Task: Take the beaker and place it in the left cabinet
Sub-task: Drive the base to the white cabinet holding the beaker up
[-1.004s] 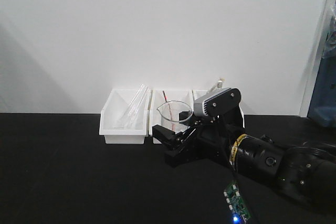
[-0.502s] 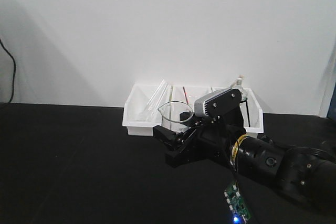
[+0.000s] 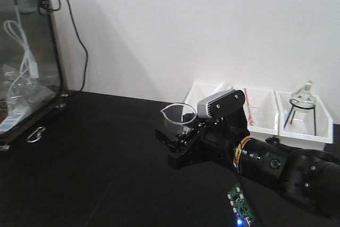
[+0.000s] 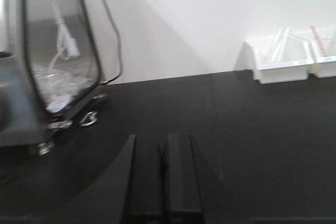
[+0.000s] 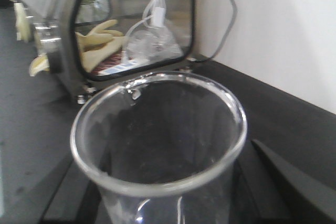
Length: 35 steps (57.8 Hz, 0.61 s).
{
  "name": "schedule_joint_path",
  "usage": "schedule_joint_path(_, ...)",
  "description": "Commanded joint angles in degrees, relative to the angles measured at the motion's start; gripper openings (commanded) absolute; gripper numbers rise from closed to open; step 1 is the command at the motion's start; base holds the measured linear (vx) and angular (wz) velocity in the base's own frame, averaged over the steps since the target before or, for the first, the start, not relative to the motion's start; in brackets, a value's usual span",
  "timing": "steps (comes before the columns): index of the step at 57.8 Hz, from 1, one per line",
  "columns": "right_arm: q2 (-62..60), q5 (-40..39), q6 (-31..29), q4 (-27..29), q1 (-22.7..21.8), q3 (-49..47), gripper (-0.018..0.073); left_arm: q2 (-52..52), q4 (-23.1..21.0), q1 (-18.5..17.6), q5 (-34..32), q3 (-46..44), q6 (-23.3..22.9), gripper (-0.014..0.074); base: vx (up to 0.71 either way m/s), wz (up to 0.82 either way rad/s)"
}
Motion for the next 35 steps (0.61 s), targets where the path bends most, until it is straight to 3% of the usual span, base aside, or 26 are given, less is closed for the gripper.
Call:
schedule_joint_path(1, -2.8, -3.5, 0.1, 1.4, -0.2, -1.6, -0.0009, -1.0, -0.2, 0.0, -4.8, 0.9, -0.2, 0.0001, -0.06, 0.52)
schedule_joint_path(35, -2.8, -3.5, 0.1, 1.4, -0.2, -1.6, -0.0009, -1.0, -0.2, 0.0, -4.8, 0.9, -0.2, 0.0001, -0.05, 0.66)
